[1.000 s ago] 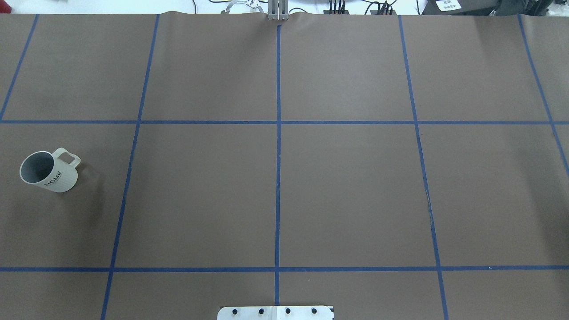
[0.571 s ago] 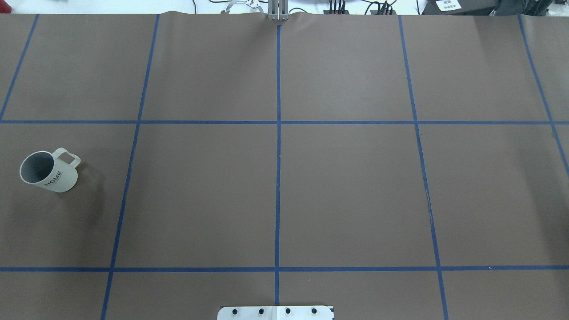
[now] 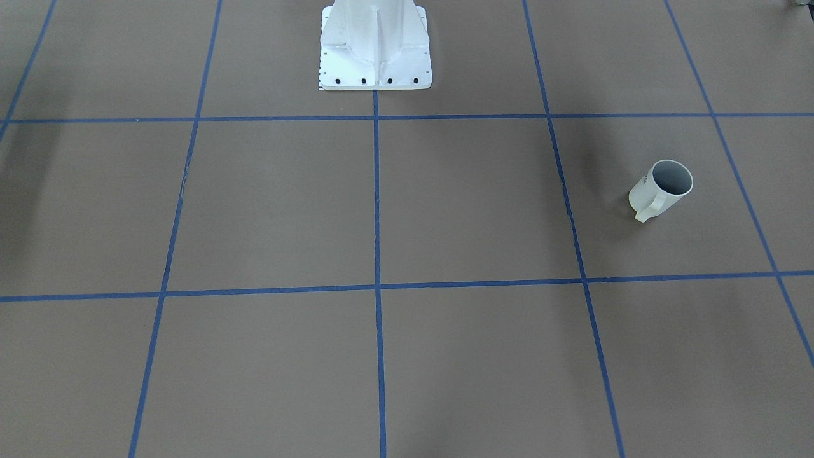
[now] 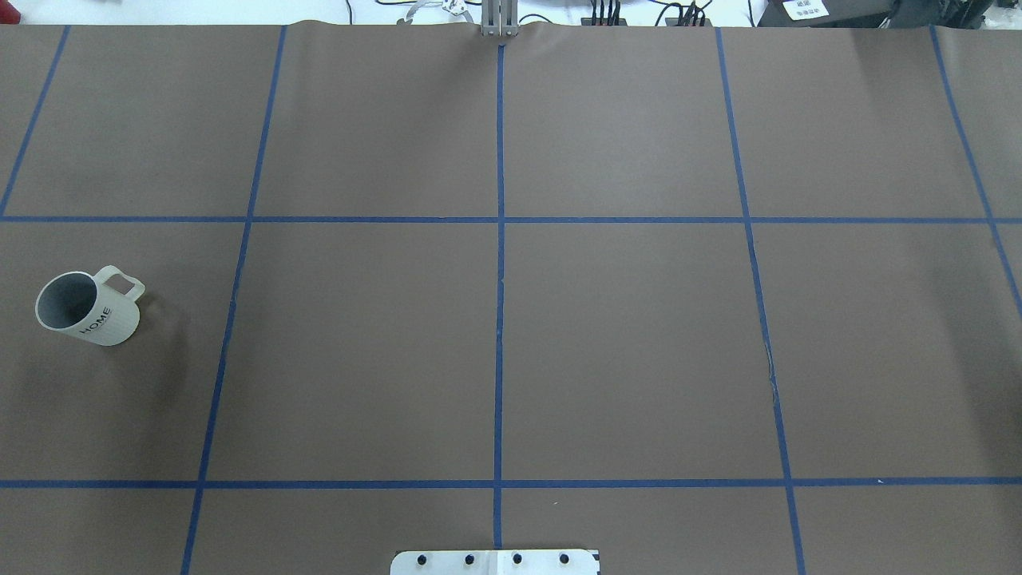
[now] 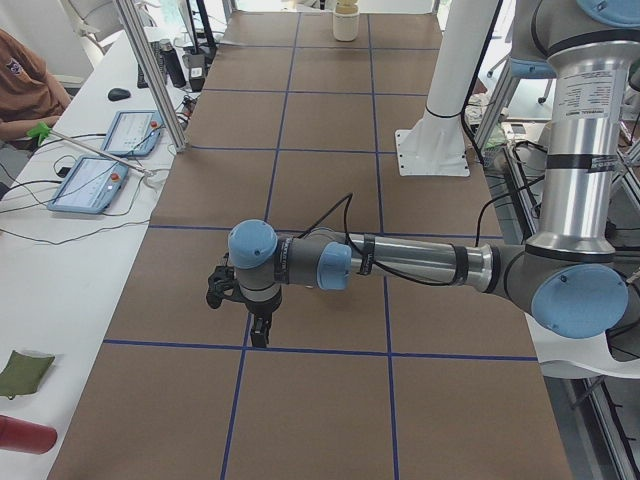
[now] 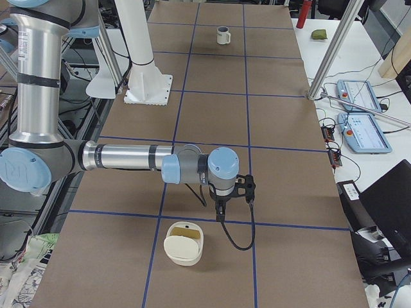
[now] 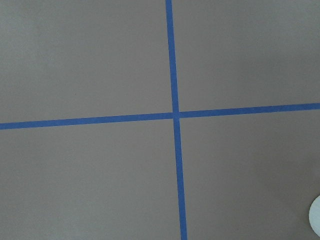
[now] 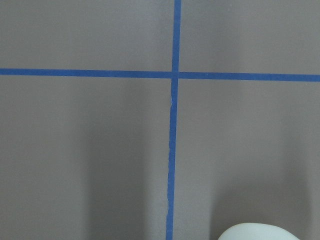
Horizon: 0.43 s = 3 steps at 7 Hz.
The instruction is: Left arm hands cup to right arm to dump lemon
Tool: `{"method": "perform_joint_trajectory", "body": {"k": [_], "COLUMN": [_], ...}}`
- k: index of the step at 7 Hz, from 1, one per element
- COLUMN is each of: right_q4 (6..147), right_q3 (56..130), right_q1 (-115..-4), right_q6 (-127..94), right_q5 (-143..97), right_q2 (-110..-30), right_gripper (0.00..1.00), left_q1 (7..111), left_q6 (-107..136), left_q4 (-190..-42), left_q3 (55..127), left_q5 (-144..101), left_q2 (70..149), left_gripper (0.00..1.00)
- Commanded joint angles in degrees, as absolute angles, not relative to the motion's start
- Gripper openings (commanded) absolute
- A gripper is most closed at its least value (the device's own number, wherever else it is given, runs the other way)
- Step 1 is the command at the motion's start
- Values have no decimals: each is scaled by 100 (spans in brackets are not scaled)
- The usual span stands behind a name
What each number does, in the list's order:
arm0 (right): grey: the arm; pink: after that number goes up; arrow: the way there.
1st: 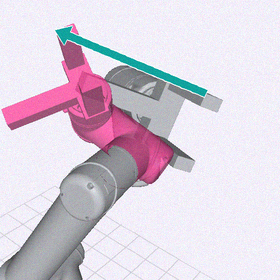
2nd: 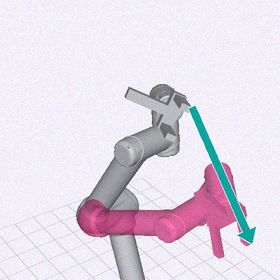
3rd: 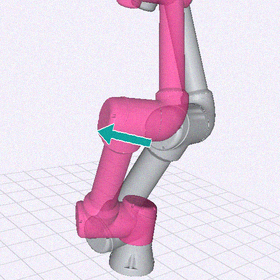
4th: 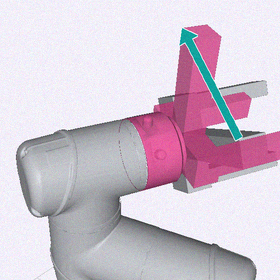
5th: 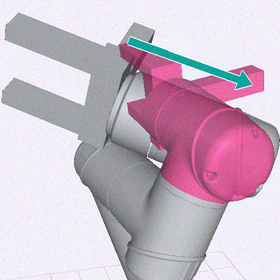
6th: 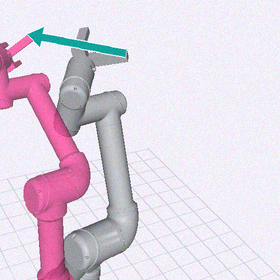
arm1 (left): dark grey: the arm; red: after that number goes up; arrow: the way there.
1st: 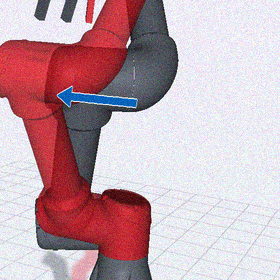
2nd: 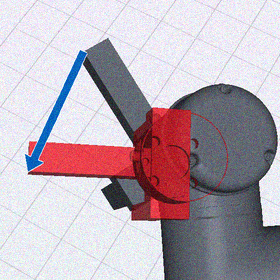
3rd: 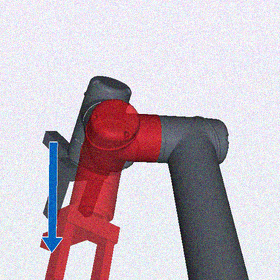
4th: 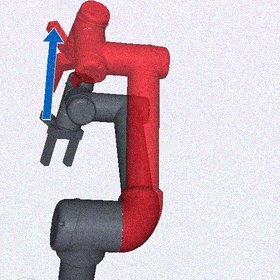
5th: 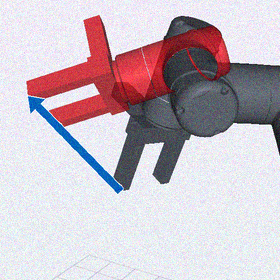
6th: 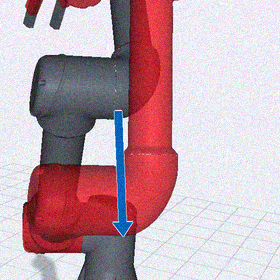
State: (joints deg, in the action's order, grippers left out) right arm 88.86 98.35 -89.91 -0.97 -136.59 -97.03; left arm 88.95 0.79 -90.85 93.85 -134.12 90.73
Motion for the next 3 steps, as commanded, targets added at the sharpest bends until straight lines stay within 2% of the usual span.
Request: {"method": "perform_joint_trajectory", "body": {"k": [1,3], "right_q4": [8886,8886], "right_q3": [9835,9835], "right_q1": [-8991,-8991], "right_q6": [-97,-97], "right_q5": [-13658,-13667], "right_q2": [-9703,-9703], "right_gripper": [100,100], "left_q1": [8895,8895], "left_q6": [79,79], "left_q4": [-9088,-9088], "left_q3": [9378,9361], "left_q5": [-13412,-13403], "left_q2": [9079,9079], "left_gripper": [100,100]}}
